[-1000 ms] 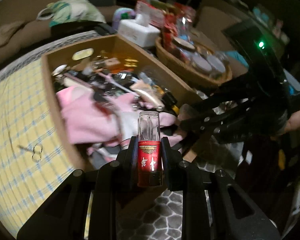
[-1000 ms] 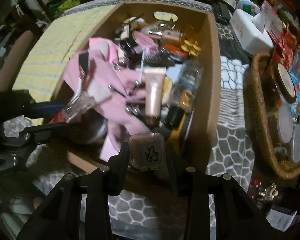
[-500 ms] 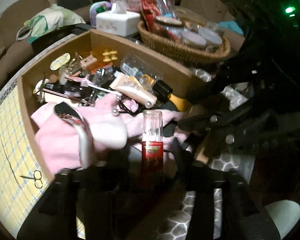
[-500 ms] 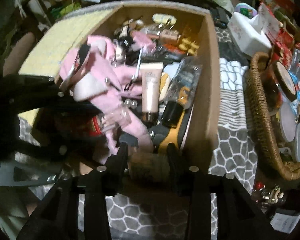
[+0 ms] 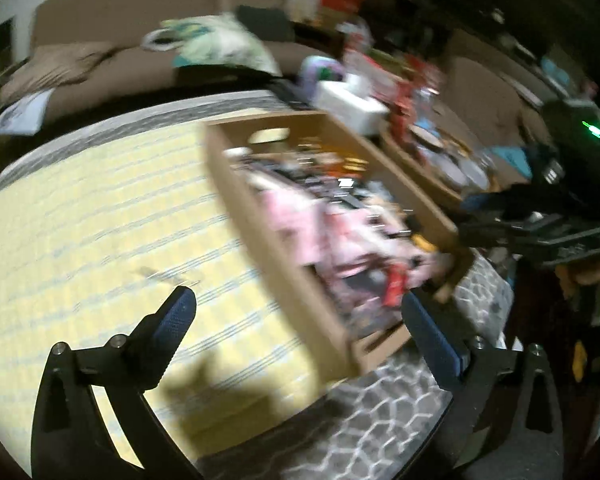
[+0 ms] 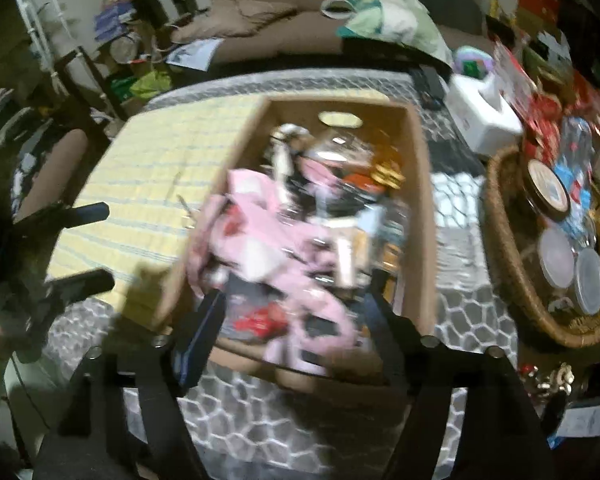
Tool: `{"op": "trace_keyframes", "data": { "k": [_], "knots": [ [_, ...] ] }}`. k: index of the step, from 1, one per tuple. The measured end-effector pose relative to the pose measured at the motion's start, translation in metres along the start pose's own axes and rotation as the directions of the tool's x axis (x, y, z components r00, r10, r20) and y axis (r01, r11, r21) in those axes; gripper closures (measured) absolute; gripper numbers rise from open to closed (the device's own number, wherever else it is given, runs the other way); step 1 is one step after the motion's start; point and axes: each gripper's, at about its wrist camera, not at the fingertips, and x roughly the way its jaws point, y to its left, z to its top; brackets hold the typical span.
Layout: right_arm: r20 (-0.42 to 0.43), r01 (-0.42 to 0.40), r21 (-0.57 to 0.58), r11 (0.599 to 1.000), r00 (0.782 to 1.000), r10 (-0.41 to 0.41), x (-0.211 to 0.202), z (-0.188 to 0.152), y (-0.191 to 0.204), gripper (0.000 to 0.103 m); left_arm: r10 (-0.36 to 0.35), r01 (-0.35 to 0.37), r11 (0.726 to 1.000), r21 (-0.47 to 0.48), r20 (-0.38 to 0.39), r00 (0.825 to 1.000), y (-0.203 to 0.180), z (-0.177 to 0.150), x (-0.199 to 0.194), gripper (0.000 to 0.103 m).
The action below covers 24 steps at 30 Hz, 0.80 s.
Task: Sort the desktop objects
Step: 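Withdraw both tools and reach the open right tool toward the silver scissors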
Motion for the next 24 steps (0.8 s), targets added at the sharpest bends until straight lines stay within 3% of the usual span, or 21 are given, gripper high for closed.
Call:
{"op": "trace_keyframes", "data": {
  "k": [5,11,20,22,24],
  "knots": [
    [0.038,-0.039,-0.068,0.997,0.998,0.042,0.006,0.015,0.057,0.026,0.082,-0.081,0.985,-0.150,-0.005,0.997,0.068,-0.028,-0.021,0.000],
    [0.023,-0.069,-0.150,0.986,0.997,0.073,0.042,0.039,0.121,0.026,0.135,-0.137,0.965,-0.224,-0.024,0.991,0.119,-0.055,-0.028,0.000],
    [-0.088,-0.115,-0.097,0.989,0.990,0.107,0.151,0.089,0.175,0.030,0.124,-0.126,0.927,-0.354,-0.027,0.992,0.177,-0.086,-0.020,0.000],
    [-0.118,-0.098,-0.081,0.992,0.989,0.088,0.180,0.098,0.182,0.040,0.119,-0.123,0.919,-0.376,-0.033,0.992,0.184,-0.090,-0.016,0.000],
    [-0.150,-0.065,-0.074,0.995,0.987,0.053,0.206,0.106,0.185,0.044,0.108,-0.116,0.916,-0.385,-0.043,0.993,0.189,-0.095,-0.011,0.000]
  ]
}}
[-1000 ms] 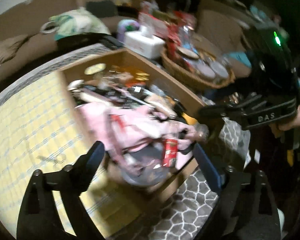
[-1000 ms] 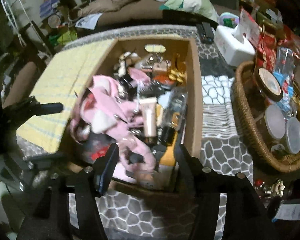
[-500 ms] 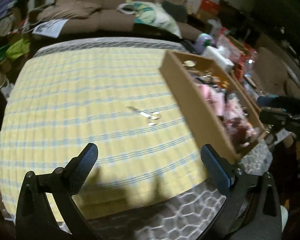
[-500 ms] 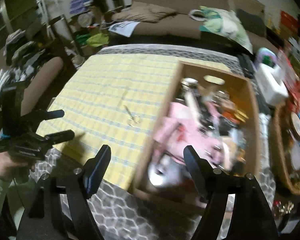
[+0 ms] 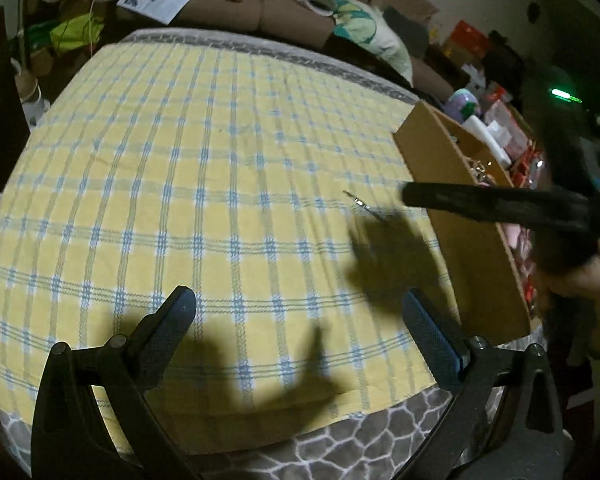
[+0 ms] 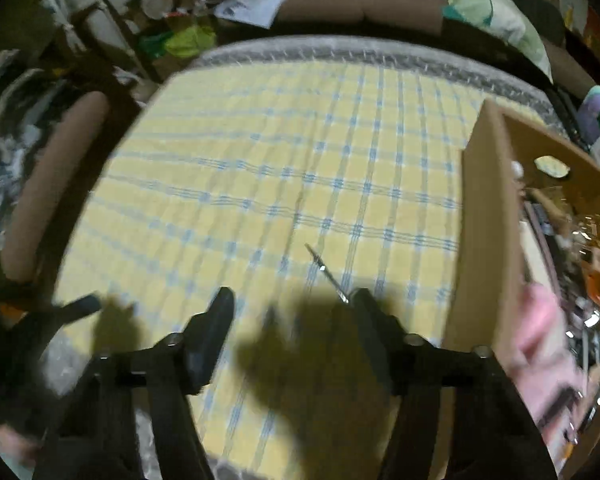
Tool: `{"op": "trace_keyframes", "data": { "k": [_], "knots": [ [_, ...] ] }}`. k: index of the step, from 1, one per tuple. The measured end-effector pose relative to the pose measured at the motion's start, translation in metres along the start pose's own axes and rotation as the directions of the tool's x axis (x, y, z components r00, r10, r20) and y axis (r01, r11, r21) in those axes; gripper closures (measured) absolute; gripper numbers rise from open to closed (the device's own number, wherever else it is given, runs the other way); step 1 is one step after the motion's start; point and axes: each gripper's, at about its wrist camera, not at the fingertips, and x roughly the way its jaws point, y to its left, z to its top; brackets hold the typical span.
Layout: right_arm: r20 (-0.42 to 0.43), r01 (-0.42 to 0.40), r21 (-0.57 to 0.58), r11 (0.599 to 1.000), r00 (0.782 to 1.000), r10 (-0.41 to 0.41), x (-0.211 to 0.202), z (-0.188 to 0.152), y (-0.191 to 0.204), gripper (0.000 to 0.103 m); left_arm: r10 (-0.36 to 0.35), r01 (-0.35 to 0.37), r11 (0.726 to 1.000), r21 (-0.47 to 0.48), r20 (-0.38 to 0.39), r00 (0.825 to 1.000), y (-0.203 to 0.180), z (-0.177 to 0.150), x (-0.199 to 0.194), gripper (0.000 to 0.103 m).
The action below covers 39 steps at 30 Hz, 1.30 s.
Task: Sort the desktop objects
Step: 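Withdraw both tools and reach the open right tool toward the silver scissors, then roll the right tool and close it on the scissors blades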
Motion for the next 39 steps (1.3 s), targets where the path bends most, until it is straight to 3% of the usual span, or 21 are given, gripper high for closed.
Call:
{"op": "trace_keyframes", "data": {
  "k": [5,9,14,16,20,24,27,28,32,35,39],
  "knots": [
    [-0.071,0.131,-0.033,0.991,0.988,-0.133,0.053,0.013,-0.007,0.050,-0.026,0.026,1.000,0.011,-0.051,0.998,0.002,-0.005,0.010,0.000],
    [-0.120,0.151,-0.028,0.988,0.981,-0.154,0.073,0.009,-0.017,0.050,-0.051,0.052,0.999,0.008,-0.058,0.997,0.003,-0.005,0.009,0.000],
    [-0.122,0.098,0.010,0.995,0.988,-0.096,0.072,0.000,-0.024,0.048,-0.083,0.084,0.996,0.000,-0.068,0.994,-0.002,-0.002,0.011,0.000],
    [-0.133,0.033,0.022,0.999,0.991,-0.030,0.069,-0.006,-0.020,0.050,-0.114,0.112,0.993,-0.023,-0.070,0.991,-0.002,-0.001,0.013,0.000],
    [-0.148,-0.084,0.001,0.996,0.985,0.083,0.062,-0.026,0.003,0.056,-0.209,0.198,0.967,-0.158,-0.056,0.976,0.014,0.000,0.016,0.000],
    [-0.110,-0.102,-0.053,0.993,0.989,0.096,0.052,-0.047,0.023,0.058,-0.225,0.213,0.936,-0.280,-0.010,0.974,0.040,0.000,0.014,0.000],
    [-0.016,-0.032,-0.039,0.999,0.999,0.031,0.041,-0.057,0.021,0.057,-0.210,0.204,0.931,-0.304,0.014,0.978,0.049,0.003,0.012,0.000],
    [0.041,-0.035,-0.001,0.999,0.999,0.035,0.033,-0.060,0.015,0.056,-0.211,0.207,0.931,-0.301,0.020,0.977,0.049,0.004,0.011,0.000],
    [0.109,-0.061,0.074,0.995,0.993,0.052,0.023,-0.062,0.003,0.050,-0.193,0.194,0.958,-0.213,0.025,0.981,0.038,0.018,0.015,0.004],
    [0.131,-0.057,0.127,0.990,0.991,0.040,0.023,-0.062,-0.003,0.050,-0.088,0.086,0.993,-0.083,-0.011,0.996,0.019,0.024,0.026,0.021],
    [0.100,-0.104,0.176,0.979,0.991,0.087,0.040,-0.064,-0.012,0.050,-0.013,0.016,0.999,0.049,-0.059,0.998,-0.002,0.029,0.049,0.035]
  ]
}}
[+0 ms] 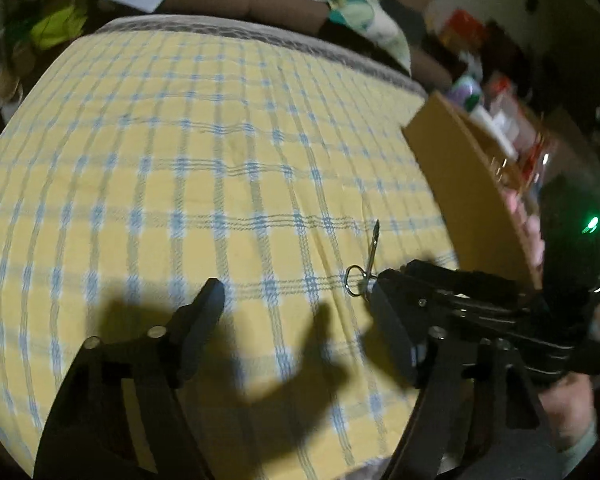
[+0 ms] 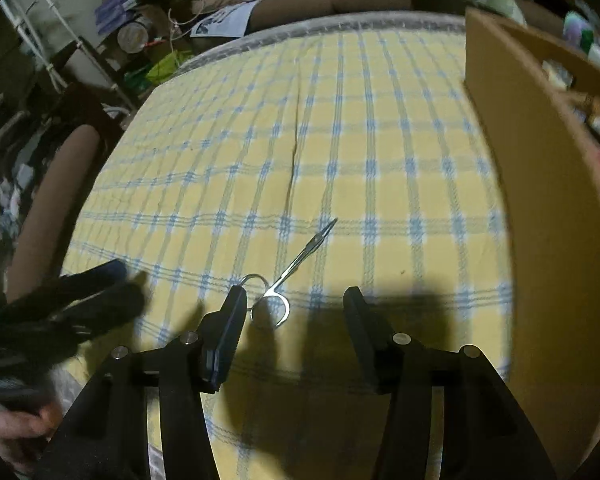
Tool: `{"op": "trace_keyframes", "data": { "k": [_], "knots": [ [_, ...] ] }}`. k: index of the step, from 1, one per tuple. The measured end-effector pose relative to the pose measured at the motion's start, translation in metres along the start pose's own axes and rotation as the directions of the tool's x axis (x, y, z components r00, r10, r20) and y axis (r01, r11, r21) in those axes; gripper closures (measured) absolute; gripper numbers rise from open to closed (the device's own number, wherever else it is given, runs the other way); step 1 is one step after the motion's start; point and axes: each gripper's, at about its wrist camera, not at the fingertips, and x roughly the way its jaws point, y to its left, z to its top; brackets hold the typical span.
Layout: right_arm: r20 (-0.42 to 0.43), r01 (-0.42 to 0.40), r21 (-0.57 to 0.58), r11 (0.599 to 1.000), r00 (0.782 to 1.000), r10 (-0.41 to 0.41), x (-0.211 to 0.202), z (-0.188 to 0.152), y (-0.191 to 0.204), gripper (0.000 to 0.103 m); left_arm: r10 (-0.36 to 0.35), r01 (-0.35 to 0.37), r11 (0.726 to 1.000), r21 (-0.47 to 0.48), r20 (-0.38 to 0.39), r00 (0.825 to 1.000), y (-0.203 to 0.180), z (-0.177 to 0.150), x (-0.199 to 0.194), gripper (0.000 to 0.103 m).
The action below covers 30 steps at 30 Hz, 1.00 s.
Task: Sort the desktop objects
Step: 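Roll the right tool and close it on the scissors blades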
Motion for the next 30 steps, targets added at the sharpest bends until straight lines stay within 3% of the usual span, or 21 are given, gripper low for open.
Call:
{"op": "trace_keyframes", "data": {
  "k": [4,9,13,16,19,23,26,27,29,30],
  "knots": [
    [0.020,-0.083,0.112,0.990,0.996,0.081,0.010,0.012,-0.015,0.050,-0.015,0.018,0.998,0.055,-0.044,0.999,-0.016,0.000,0.016,0.037],
    [0.024,-0.131,0.144,0.981,0.991,0.129,0.017,0.030,-0.026,0.050,-0.020,0.026,0.992,0.120,-0.051,0.999,-0.034,-0.006,0.023,0.037],
    [0.032,-0.239,0.225,0.944,0.971,0.238,0.021,0.034,-0.036,0.052,-0.003,0.010,0.984,0.177,-0.036,0.999,-0.045,-0.009,0.027,0.037],
    [0.001,-0.320,0.267,0.909,0.943,0.332,0.028,0.032,-0.031,0.056,-0.023,0.027,0.979,0.202,-0.024,0.999,-0.049,-0.008,0.028,0.038],
    [-0.008,-0.319,0.255,0.913,0.944,0.331,0.025,0.029,-0.026,0.056,-0.025,0.038,0.977,0.212,-0.063,0.998,-0.053,-0.012,0.040,0.050],
    [-0.031,-0.387,0.334,0.859,0.907,0.420,0.030,0.026,-0.033,0.056,-0.011,0.018,0.976,0.218,-0.032,0.999,-0.055,-0.019,0.038,0.055],
    [-0.075,-0.409,0.347,0.844,0.885,0.459,0.033,0.025,-0.034,0.057,-0.026,0.027,0.983,0.182,-0.010,1.000,-0.055,-0.021,0.039,0.055],
    [-0.088,-0.414,0.345,0.842,0.879,0.468,0.034,0.024,-0.033,0.057,-0.026,0.026,0.984,0.178,-0.004,1.000,-0.055,-0.023,0.039,0.058],
    [-0.088,-0.417,0.348,0.839,0.877,0.473,0.033,0.023,-0.035,0.057,0.008,-0.010,0.984,0.178,0.010,1.000,-0.054,-0.028,0.036,0.084],
    [-0.085,-0.423,0.360,0.832,0.873,0.481,0.033,0.023,-0.036,0.057,0.014,-0.015,0.986,0.165,0.012,1.000,-0.050,-0.029,0.035,0.088]
  ]
}}
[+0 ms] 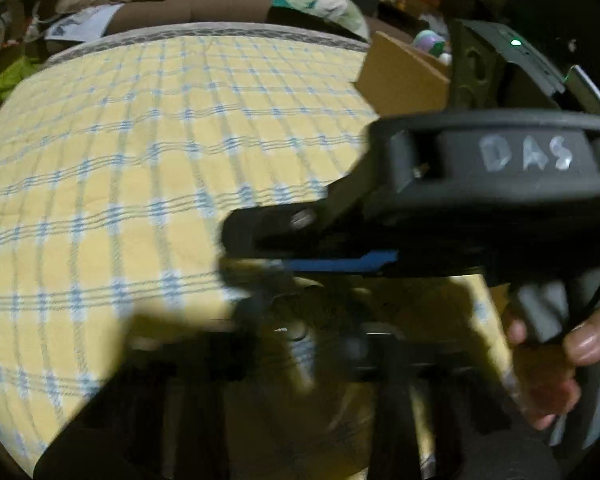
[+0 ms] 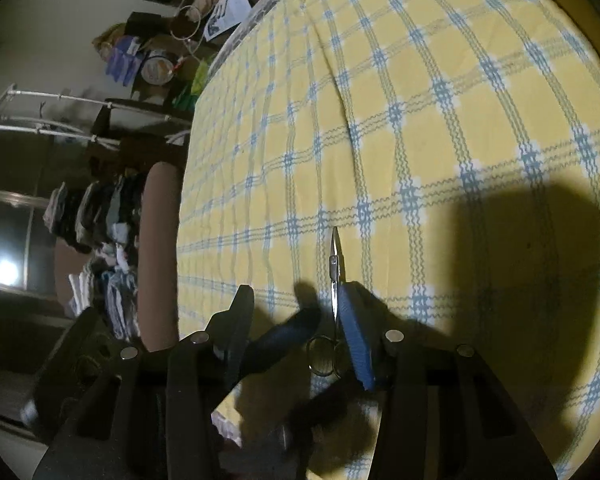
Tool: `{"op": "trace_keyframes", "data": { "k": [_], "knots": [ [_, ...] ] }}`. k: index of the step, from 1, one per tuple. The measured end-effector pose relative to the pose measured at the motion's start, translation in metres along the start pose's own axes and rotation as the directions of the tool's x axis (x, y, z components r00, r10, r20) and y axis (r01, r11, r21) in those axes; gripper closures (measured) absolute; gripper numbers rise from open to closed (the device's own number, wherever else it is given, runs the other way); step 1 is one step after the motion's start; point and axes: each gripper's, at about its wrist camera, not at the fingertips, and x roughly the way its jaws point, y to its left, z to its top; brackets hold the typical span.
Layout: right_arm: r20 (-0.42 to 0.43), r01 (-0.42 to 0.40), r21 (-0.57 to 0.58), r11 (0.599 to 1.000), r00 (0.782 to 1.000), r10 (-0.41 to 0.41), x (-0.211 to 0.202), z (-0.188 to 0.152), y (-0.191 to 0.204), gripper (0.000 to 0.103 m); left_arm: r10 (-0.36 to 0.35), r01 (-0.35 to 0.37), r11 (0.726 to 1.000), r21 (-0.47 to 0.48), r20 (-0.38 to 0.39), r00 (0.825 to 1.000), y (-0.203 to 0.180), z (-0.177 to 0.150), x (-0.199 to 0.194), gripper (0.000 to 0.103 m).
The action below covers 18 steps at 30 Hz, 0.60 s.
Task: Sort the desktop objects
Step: 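Roll the right tool and close it on the scissors blades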
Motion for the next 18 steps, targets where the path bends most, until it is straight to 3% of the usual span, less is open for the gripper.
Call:
{"op": "trace_keyframes", "data": {
  "k": [3,6,12,15,18],
  "knots": [
    [-0.012,-0.029,0.024,0.999,0.999,0.030,-0.001,0.000,-0.006,0.058,-0.074,0.073,0.994,-0.079,0.001,0.997,0.013,-0.002,-0.002,0.090],
    [-0.020,-0.022,0.007,1.000,1.000,0.023,0.000,0.001,-0.004,0.061,-0.109,0.108,0.989,-0.100,-0.005,0.994,0.020,-0.003,-0.004,0.091],
    [-0.035,0.026,-0.040,0.999,0.999,-0.027,0.001,0.001,-0.003,0.077,-0.186,0.186,0.973,-0.137,0.013,0.982,0.030,-0.004,-0.011,0.100],
    [-0.050,0.015,-0.048,0.999,0.999,-0.017,0.003,0.002,-0.004,0.078,-0.202,0.203,0.974,-0.099,0.016,0.979,0.024,-0.001,-0.016,0.101],
    [-0.057,0.055,-0.103,0.993,0.997,-0.061,0.004,0.002,0.001,0.087,-0.200,0.199,0.978,-0.059,-0.003,0.980,0.013,-0.001,-0.011,0.101]
  ]
}}
